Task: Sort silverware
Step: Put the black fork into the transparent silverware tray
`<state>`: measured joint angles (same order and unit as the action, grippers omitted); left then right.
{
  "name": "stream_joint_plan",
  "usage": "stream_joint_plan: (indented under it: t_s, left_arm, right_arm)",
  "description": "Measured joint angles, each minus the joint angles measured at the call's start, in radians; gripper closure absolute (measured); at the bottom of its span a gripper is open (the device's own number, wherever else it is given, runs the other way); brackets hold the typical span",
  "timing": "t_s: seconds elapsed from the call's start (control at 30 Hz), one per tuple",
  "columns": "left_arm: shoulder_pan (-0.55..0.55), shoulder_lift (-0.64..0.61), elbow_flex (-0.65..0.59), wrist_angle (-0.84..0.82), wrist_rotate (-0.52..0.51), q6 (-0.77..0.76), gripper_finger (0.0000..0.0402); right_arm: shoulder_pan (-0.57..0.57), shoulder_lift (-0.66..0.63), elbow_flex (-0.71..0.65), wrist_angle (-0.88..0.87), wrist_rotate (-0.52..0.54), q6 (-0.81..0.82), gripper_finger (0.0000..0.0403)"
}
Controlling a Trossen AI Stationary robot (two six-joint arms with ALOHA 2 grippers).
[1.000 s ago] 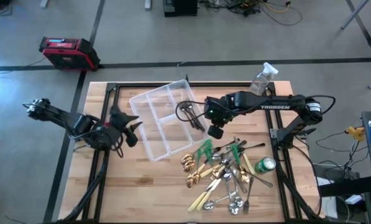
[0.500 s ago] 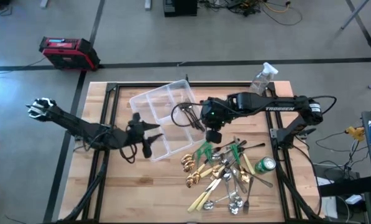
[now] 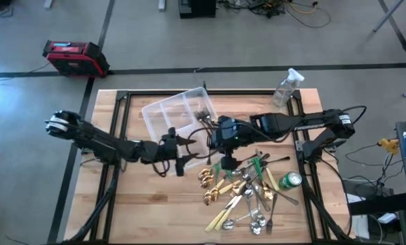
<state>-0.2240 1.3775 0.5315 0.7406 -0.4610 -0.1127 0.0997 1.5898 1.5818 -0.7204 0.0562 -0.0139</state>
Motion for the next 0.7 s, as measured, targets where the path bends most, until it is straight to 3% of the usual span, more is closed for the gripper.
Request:
stream_joint_plan:
  t_s: [0.27, 0.47, 0.7]
  left_arm:
    - [-0.001, 0.110, 0.059, 0.048, 0.112, -0.024, 0.0192]
    - [0.003, 0.143, 0.089, 0.063, 0.115, -0.063, 0.0206]
    - [0.033, 0.225, 0.145, 0.066, 0.247, -0.116, 0.0210]
  right_arm:
    - [0.007, 0.000, -0.004, 0.007, 0.026, -0.044, 0.0403]
    - [0.010, 0.010, -0.006, 0.015, 0.025, -0.070, 0.0403]
    - [0.011, 0.041, -0.007, 0.025, 0.024, -0.090, 0.0403]
